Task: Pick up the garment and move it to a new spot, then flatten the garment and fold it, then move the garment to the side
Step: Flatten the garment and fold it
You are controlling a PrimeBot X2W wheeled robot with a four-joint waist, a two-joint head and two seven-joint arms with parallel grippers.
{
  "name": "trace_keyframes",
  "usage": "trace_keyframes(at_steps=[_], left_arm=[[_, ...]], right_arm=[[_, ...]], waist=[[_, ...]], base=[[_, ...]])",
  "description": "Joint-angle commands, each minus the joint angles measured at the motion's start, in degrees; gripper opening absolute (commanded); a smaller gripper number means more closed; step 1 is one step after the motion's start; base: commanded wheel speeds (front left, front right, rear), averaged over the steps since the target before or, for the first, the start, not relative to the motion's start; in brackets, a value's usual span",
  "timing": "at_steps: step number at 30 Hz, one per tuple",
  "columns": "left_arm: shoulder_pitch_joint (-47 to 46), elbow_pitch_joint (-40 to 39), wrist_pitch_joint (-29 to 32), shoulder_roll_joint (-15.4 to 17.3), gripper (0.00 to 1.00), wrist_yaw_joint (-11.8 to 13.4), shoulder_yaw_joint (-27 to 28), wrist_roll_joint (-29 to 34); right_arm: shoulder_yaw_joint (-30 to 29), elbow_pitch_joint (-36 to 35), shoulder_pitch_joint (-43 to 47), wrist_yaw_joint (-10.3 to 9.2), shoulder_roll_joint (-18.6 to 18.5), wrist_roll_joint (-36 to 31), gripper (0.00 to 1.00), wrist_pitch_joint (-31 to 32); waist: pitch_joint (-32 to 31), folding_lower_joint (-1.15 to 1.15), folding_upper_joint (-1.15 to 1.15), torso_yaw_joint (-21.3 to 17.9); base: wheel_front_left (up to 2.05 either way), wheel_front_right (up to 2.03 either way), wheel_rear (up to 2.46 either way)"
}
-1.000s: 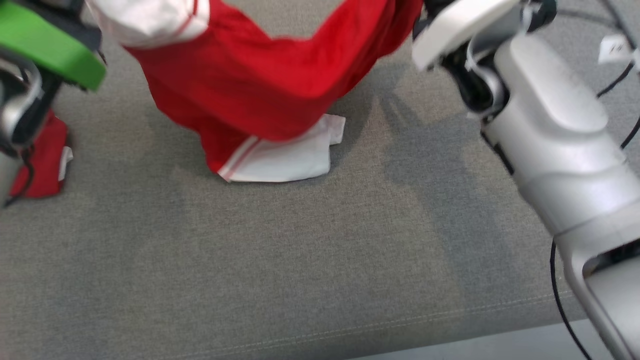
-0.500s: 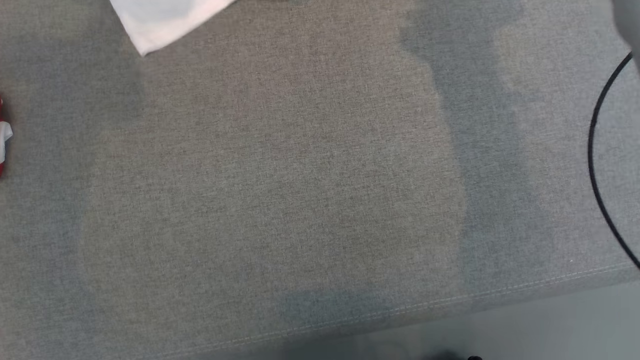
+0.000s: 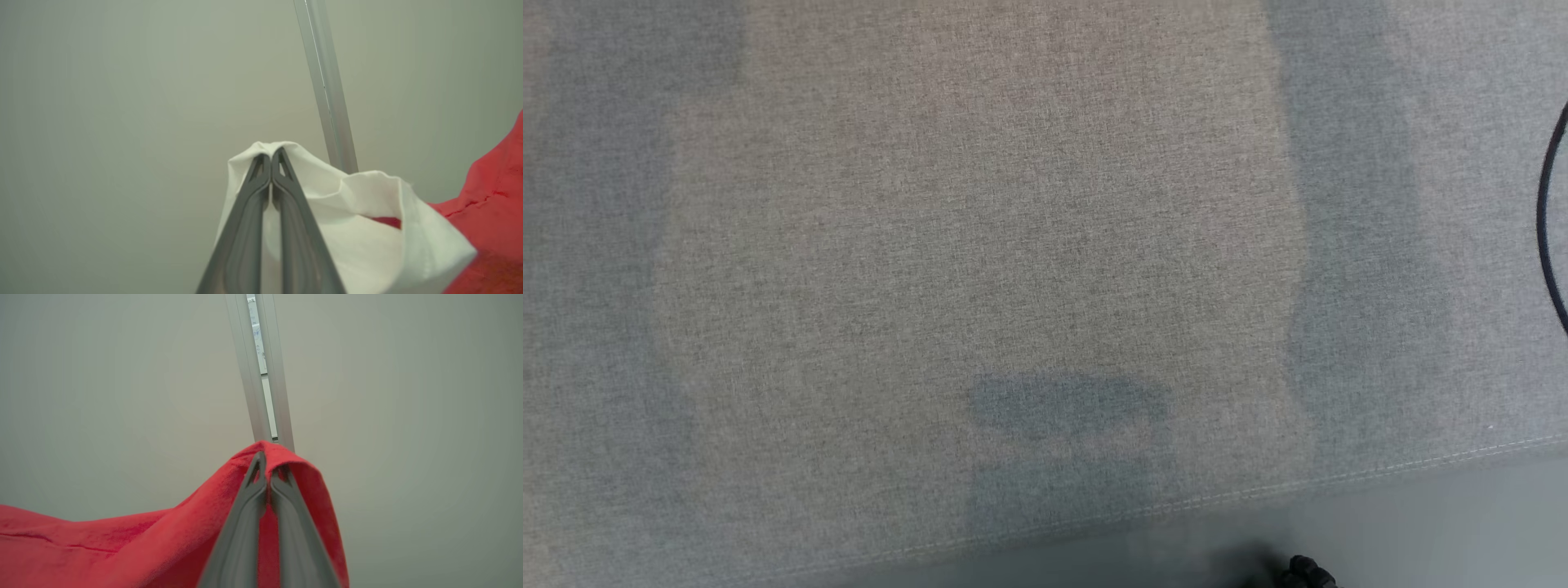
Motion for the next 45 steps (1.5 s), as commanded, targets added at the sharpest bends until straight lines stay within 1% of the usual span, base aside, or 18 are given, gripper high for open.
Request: trace_keyframes(at_steps=[1, 4, 8, 9, 11, 14, 18, 19, 25, 30, 33, 34, 36, 39, 42, 44, 45], left_arm=[[1.1, 0.2, -0.7, 0.0, 0.0, 0.0, -0.1, -0.9], [3.2, -0.5, -1.3, 0.3, 0.0, 0.0, -0.5, -2.4], [7.5, -2.6, -2.1, 1.7, 0.0, 0.0, -0.1, -3.9], [9.4, -3.4, -2.2, 1.8, 0.0, 0.0, 0.9, -4.9], [13.4, -5.4, -2.3, 2.7, 0.0, 0.0, 0.8, -4.3], [20.7, -10.9, -2.4, 3.3, 0.0, 1.7, 4.1, -4.3], [30.7, -16.7, -2.4, 4.4, 0.0, 3.1, 8.5, -4.5], [30.7, -16.7, -2.4, 4.4, 0.0, 3.1, 8.5, -4.5], [48.6, -26.4, -2.4, 4.3, 0.0, 6.0, 16.1, -3.3], [64.9, -34.4, -2.4, 2.3, 0.0, 7.9, 22.2, -2.3], [74.1, -38.6, -2.4, 0.0, 0.0, 8.6, 25.6, -1.6], [76.9, -39.9, -2.4, -1.2, 0.0, 8.7, 27.0, -1.8], [82.5, -41.7, -2.4, -3.7, 0.0, 8.4, 29.7, -1.9], [89.3, -43.5, -2.4, -7.2, 0.0, 7.7, 32.7, -0.2], [94.5, -43.5, -2.4, -10.2, 0.0, 6.6, 34.7, 2.1], [97.7, -43.5, -2.4, -13.0, 0.0, 5.9, 35.9, 2.6], [99.2, -43.4, -2.4, -13.9, 0.0, 5.6, 36.5, 3.4]], right_arm=[[0.1, -0.5, 1.9, 0.0, 0.5, 1.0, 0.0, -0.3], [1.9, -1.5, 4.4, 0.0, 0.9, 1.9, 0.0, 0.1], [4.6, -4.7, 8.8, 0.0, 0.9, 4.5, 0.0, 0.5], [5.5, -5.8, 10.4, 0.0, 0.9, 5.4, 0.0, 0.8], [7.5, -8.0, 13.8, 0.0, 0.3, 7.1, 0.0, 1.3], [10.1, -12.1, 19.2, -0.01, -1.3, 10.7, 0.0, 1.6], [13.1, -16.9, 26.7, 0.0, -3.3, 15.4, 0.0, 1.6], [13.1, -16.9, 26.7, 0.0, -3.3, 15.4, 0.0, 1.6], [17.8, -23.4, 39.0, 0.0, -7.0, 20.8, 0.0, 0.8], [20.1, -28.0, 49.4, 0.0, -10.0, 24.5, 0.0, 0.1], [20.7, -30.3, 54.9, 0.0, -12.1, 26.0, 0.0, -0.2], [20.5, -31.1, 56.7, 0.0, -12.4, 26.6, 0.0, -0.3], [20.2, -32.5, 59.9, 0.0, -13.5, 27.0, 0.0, -0.3], [18.8, -34.9, 64.5, 0.0, -14.5, 27.6, 0.0, -0.3], [16.8, -37.3, 69.1, -0.01, -15.6, 26.3, 0.0, -0.3], [15.6, -38.9, 72.4, -0.01, -16.0, 25.6, 0.0, -0.3], [15.2, -39.7, 73.9, -0.01, -16.4, 24.8, 0.0, -0.4]], waist=[[1.2, 0.0, 0.0, -0.2], [1.7, 0.0, 0.0, -0.3], [1.3, 0.0, 0.0, -0.5], [1.0, 0.0, 0.0, -0.5], [0.1, 0.0, 0.0, -0.5], [-1.8, 0.0, 0.0, -0.1], [-4.2, 0.0, 0.0, 0.5], [-4.2, 0.0, 0.0, 0.5], [-8.8, 0.0, 0.0, 0.9], [-12.5, 0.0, 0.0, 0.8], [-14.1, 0.0, 0.0, 0.5], [-14.6, 0.0, 0.0, 0.4], [-15.5, 0.0, 0.0, 0.1], [-16.8, 0.0, 0.0, -0.3], [-18.0, 0.0, 0.0, -0.2], [-18.9, 0.0, 0.0, 0.0], [-19.4, 0.0, 0.0, 0.0]], base=[[0.0, 0.0, 0.0], [0.0, 0.0, 0.0], [0.0, 0.0, 0.0], [0.0, 0.0, 0.0], [0.0, 0.0, 0.0], [0.0, 0.0, 0.0], [0.0, 0.0, 0.0], [0.0, 0.0, 0.0], [0.0, 0.0, 0.0], [0.0, 0.0, 0.0], [0.0, 0.0, 0.0], [0.0, 0.0, 0.0], [0.0, 0.0, 0.0], [0.0, 0.0, 0.0], [0.0, 0.0, 0.0], [0.0, 0.0, 0.0], [0.0, 0.0, 0.0]])
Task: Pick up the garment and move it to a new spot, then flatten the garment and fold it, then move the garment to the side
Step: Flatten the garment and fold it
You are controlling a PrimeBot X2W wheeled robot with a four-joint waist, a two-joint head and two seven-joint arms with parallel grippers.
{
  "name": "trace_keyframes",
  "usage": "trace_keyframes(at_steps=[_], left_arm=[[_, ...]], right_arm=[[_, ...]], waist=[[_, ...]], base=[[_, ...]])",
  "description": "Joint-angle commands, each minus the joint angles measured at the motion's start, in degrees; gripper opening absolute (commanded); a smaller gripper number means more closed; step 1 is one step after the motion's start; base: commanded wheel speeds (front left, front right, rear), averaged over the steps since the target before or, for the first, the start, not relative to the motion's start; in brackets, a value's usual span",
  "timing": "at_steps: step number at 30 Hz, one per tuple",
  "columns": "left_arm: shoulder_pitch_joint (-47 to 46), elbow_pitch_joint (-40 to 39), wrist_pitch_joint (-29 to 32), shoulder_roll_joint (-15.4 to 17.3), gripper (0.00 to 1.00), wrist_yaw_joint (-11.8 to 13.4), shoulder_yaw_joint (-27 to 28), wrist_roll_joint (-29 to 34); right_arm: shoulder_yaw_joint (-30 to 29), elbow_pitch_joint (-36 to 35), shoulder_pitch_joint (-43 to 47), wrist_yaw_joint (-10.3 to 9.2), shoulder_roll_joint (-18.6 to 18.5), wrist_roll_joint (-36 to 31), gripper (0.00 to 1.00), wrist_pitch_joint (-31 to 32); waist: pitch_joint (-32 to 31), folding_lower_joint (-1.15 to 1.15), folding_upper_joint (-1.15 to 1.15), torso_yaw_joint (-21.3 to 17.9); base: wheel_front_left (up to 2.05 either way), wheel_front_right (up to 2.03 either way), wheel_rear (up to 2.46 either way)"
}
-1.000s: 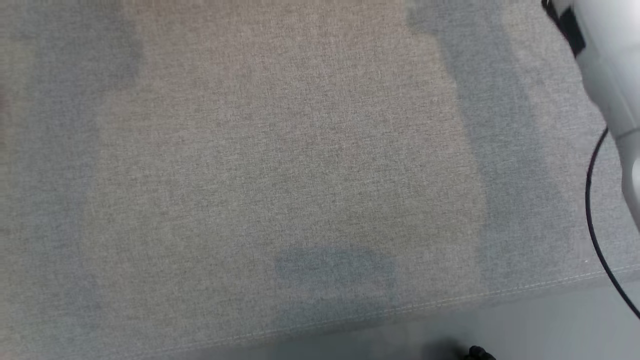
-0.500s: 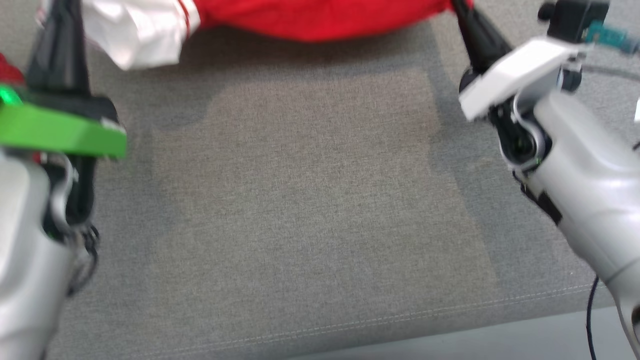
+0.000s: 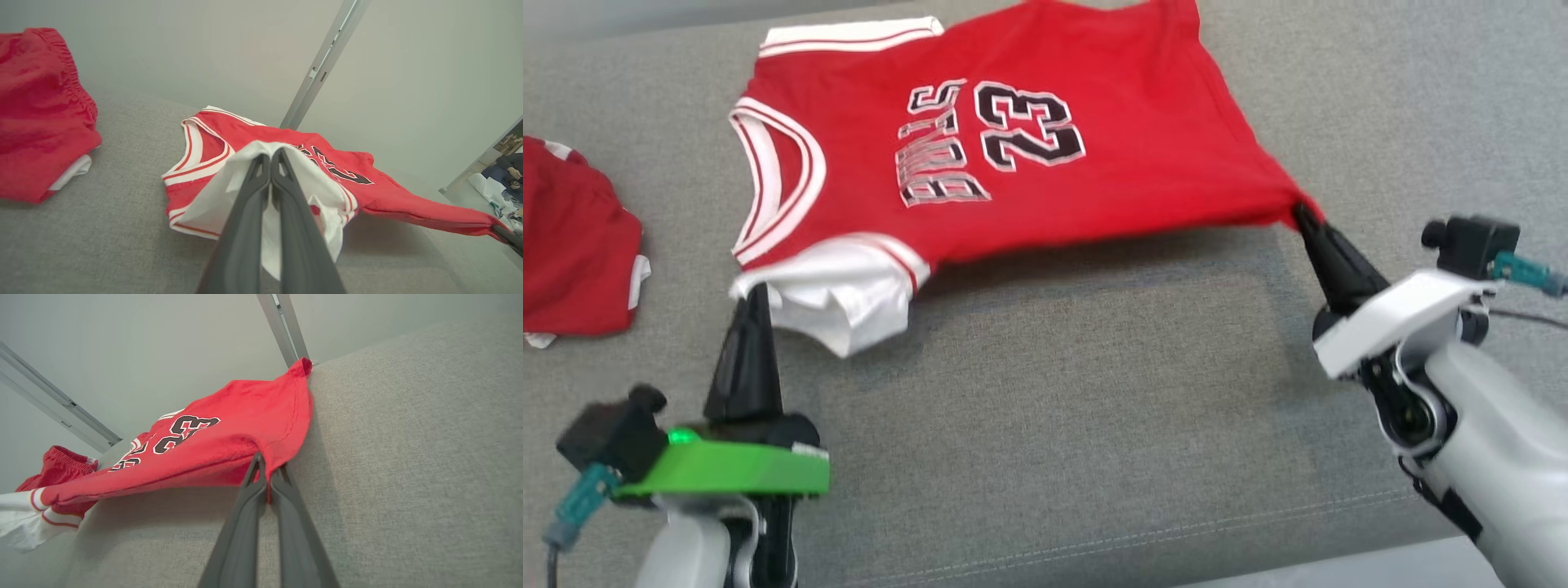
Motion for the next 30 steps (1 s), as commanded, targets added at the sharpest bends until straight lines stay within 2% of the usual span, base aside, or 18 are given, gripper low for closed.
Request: trace_keyframes(at_steps=[1, 8, 12, 21, 30], left_arm=[[1.6, 0.4, -0.2, -0.2, 0.0, -0.4, 0.7, 1.2], [11.4, 3.3, -0.2, -6.6, 0.0, -2.8, 5.3, 3.1], [15.6, 4.7, -0.2, -8.1, 0.0, -3.4, 6.2, 3.6], [21.2, 6.7, -0.2, -9.0, 0.0, -3.8, 8.7, 7.4], [16.3, 5.4, -0.2, -7.7, 0.0, -4.9, 6.9, 11.6]], right_arm=[[-0.5, -0.5, 1.8, -0.02, -0.7, -1.1, 0.0, -0.3], [-3.5, -2.0, 13.6, -0.02, -1.2, -5.2, 0.0, -0.3], [-4.8, -2.1, 18.5, -0.03, -1.3, -6.3, 0.0, -0.3], [-7.0, -4.2, 26.3, -0.05, -1.4, -7.6, 0.0, 1.6], [-9.6, -7.9, 26.1, -0.04, 0.4, -9.6, 0.0, 3.8]], waist=[[-1.4, 0.01, 0.0, 0.2], [-5.6, 0.01, 0.0, 1.2], [-7.5, 0.01, 0.0, 1.8], [-9.2, 0.01, 0.0, 2.6], [-8.8, 0.01, 0.0, 2.4]], base=[[0.0, 0.0, 0.0], [0.0, 0.0, 0.0], [0.0, 0.0, 0.0], [0.0, 0.0, 0.0], [0.0, 0.0, 0.0]])
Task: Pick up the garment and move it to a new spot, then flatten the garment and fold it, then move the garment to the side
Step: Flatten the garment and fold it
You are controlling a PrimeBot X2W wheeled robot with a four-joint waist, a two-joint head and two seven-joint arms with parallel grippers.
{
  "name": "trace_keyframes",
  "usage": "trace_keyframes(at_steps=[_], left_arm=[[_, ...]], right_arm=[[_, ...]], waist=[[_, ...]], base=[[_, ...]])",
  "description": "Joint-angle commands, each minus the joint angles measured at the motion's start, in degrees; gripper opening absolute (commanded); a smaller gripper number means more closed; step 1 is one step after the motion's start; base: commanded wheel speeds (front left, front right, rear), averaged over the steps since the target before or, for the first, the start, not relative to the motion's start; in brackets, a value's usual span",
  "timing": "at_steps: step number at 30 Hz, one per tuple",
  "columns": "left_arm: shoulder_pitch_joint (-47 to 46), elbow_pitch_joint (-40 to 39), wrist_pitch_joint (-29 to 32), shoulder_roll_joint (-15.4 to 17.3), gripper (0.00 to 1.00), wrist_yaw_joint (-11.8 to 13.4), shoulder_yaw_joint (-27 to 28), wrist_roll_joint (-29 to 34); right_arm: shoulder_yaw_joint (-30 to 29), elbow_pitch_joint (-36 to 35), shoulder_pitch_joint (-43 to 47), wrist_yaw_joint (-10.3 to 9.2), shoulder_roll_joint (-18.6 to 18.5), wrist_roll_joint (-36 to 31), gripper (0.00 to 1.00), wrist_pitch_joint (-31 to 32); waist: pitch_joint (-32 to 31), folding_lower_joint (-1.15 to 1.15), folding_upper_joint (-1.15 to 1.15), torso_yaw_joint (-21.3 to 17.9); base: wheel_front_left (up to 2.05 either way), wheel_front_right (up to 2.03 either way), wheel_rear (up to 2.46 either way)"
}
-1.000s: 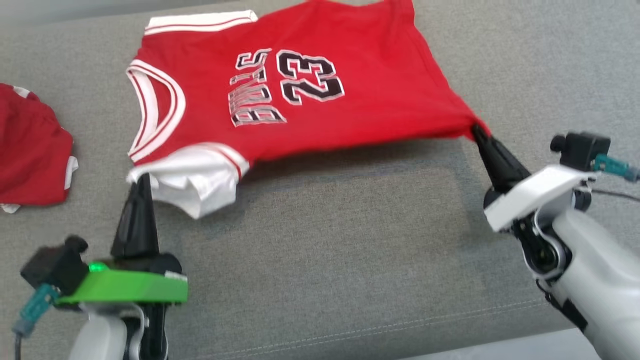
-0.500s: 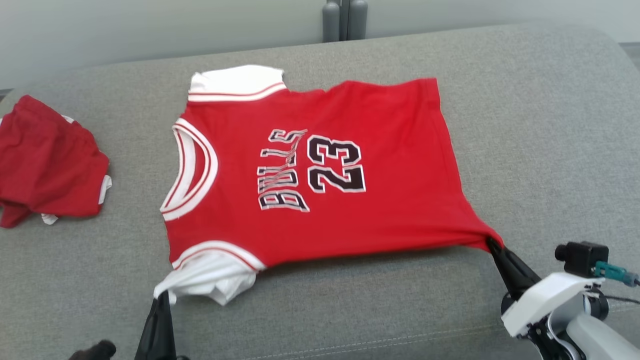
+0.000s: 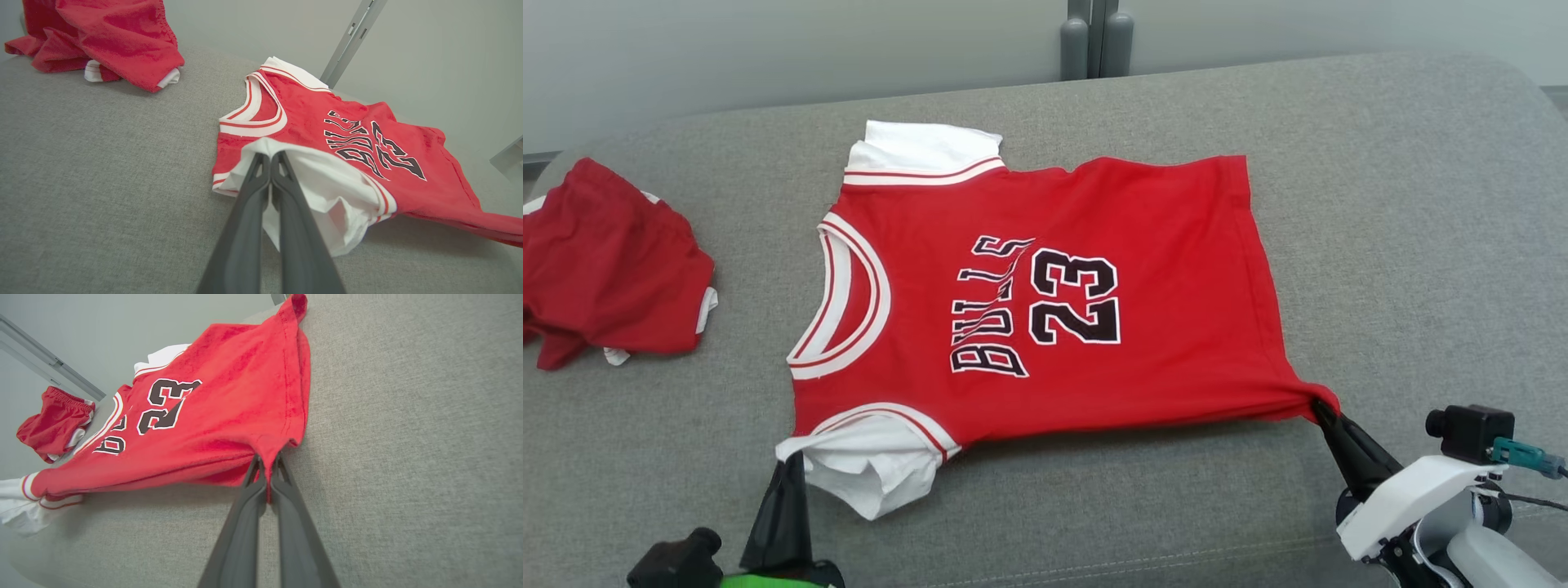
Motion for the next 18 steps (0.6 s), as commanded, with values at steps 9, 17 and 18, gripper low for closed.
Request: trace_keyframes(at_steps=[9, 17, 18], left_arm=[[-10.9, 0.7, 1.3, 5.0, 0.0, -0.7, -2.6, 3.3], [-22.5, 9.7, 2.6, 7.7, 0.0, -1.0, -4.9, 2.1], [-23.8, 11.4, 2.6, 8.2, 0.0, -1.1, -5.4, 2.2]], right_arm=[[-2.1, -0.7, -6.4, -0.07, 2.2, -2.2, 0.0, 3.8], [-2.4, 7.6, -15.5, -0.07, 7.0, -4.8, 0.0, 6.3], [-2.1, 8.8, -16.7, -0.07, 7.4, -5.2, 0.0, 6.5]], waist=[[2.3, 0.0, -0.01, -2.1], [5.3, 0.0, -0.01, -3.4], [5.7, 0.0, -0.01, -3.6]], base=[[0.0, 0.0, 0.0], [0.0, 0.0, 0.0], [0.0, 0.0, 0.0]])
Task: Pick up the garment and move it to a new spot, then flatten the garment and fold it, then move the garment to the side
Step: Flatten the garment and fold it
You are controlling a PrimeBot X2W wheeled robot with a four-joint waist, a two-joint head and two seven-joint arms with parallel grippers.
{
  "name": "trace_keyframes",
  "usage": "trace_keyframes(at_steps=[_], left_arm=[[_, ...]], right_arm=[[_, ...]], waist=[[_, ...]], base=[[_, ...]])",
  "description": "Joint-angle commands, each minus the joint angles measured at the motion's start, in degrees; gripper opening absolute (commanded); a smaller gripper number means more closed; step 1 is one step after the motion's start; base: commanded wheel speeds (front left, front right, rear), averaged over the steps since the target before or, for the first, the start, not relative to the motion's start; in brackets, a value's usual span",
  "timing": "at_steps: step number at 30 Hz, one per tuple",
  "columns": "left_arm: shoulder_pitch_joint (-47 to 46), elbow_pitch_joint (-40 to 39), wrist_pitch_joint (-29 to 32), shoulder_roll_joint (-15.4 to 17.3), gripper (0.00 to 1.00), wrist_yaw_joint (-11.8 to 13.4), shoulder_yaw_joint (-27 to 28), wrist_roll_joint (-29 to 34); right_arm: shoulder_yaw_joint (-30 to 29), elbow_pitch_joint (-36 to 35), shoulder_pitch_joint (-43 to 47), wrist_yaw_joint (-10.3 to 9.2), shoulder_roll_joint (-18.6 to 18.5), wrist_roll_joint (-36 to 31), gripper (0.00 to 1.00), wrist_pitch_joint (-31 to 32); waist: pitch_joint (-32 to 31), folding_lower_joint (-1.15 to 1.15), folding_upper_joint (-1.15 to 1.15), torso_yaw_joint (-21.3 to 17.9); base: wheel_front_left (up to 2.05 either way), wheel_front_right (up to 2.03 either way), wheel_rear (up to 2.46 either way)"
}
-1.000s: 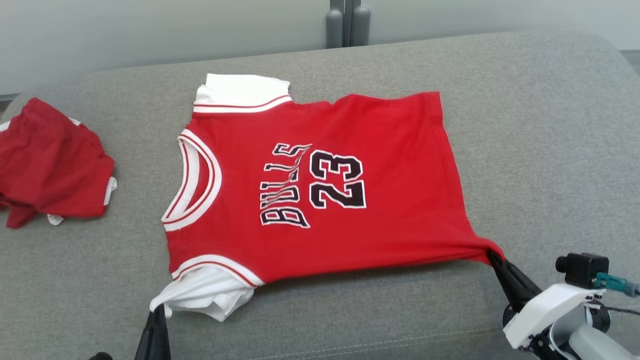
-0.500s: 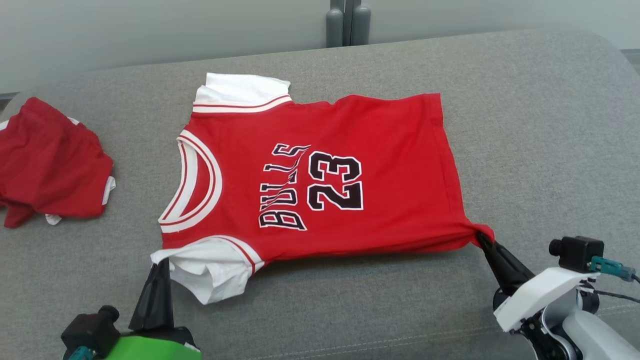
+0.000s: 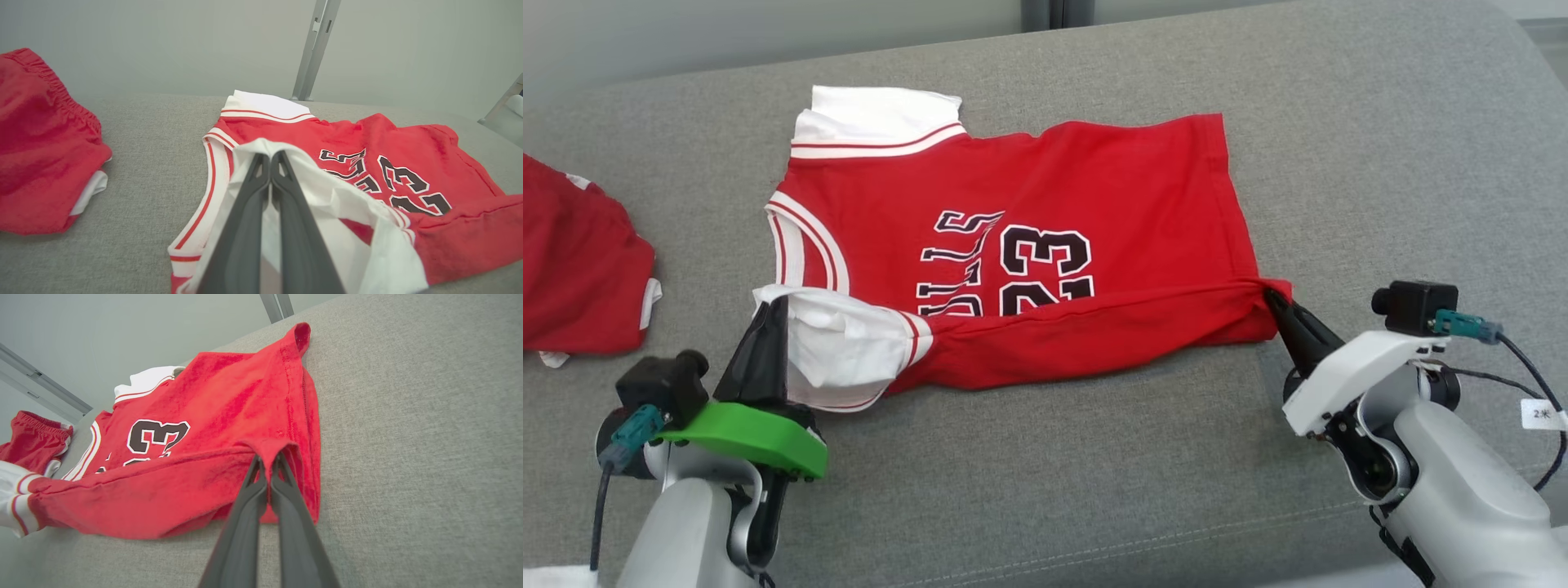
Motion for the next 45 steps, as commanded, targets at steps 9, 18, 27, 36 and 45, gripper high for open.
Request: trace_keyframes(at_steps=[9, 18, 27, 36, 45], left_arm=[[-11.2, 12.7, -2.0, 2.0, 0.0, -0.3, -5.2, -1.8], [-16.4, 19.7, -2.8, 2.6, 0.0, -0.3, -8.6, -4.3], [-14.6, 17.7, -2.9, 1.9, 1.0, -0.3, -6.0, -1.8], [-6.0, 8.7, -2.9, -0.6, 1.0, -0.3, 0.3, 2.5], [2.9, 3.7, -2.9, -2.3, 1.0, -0.3, 5.0, 5.8]], right_arm=[[1.8, 9.6, -9.2, -0.04, 3.5, -1.0, 0.0, -1.5], [4.0, 15.3, -13.5, -0.04, 5.2, -0.1, 0.0, -4.3], [6.2, 16.9, -13.9, -0.04, 4.1, 0.3, 1.0, -8.9], [3.6, 14.1, -9.6, -0.04, 1.8, -3.3, 1.0, -10.3], [-2.1, 9.1, -1.4, -0.04, 2.2, -10.0, 1.0, -10.3]], waist=[[3.7, 0.0, 0.0, -0.8], [5.2, 0.0, 0.0, -0.5], [3.7, 0.0, 0.0, -0.1], [1.2, 0.0, 0.0, 0.6], [0.9, 0.0, 0.0, 1.6]], base=[[0.0, 0.0, 0.0], [0.0, 0.0, 0.0], [0.0, 0.0, 0.0], [0.0, 0.0, 0.0], [0.0, 0.0, 0.0]])
